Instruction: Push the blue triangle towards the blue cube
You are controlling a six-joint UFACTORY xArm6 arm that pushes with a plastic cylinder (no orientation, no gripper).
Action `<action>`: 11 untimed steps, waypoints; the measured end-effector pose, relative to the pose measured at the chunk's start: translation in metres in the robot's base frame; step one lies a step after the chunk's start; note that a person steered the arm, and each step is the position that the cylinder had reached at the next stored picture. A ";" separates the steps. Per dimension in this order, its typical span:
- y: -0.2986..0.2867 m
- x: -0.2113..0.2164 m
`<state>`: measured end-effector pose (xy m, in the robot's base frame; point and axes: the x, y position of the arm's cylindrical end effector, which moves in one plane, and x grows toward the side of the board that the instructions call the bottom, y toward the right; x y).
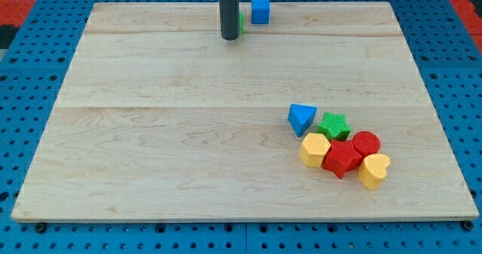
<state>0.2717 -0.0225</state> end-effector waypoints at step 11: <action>0.119 0.125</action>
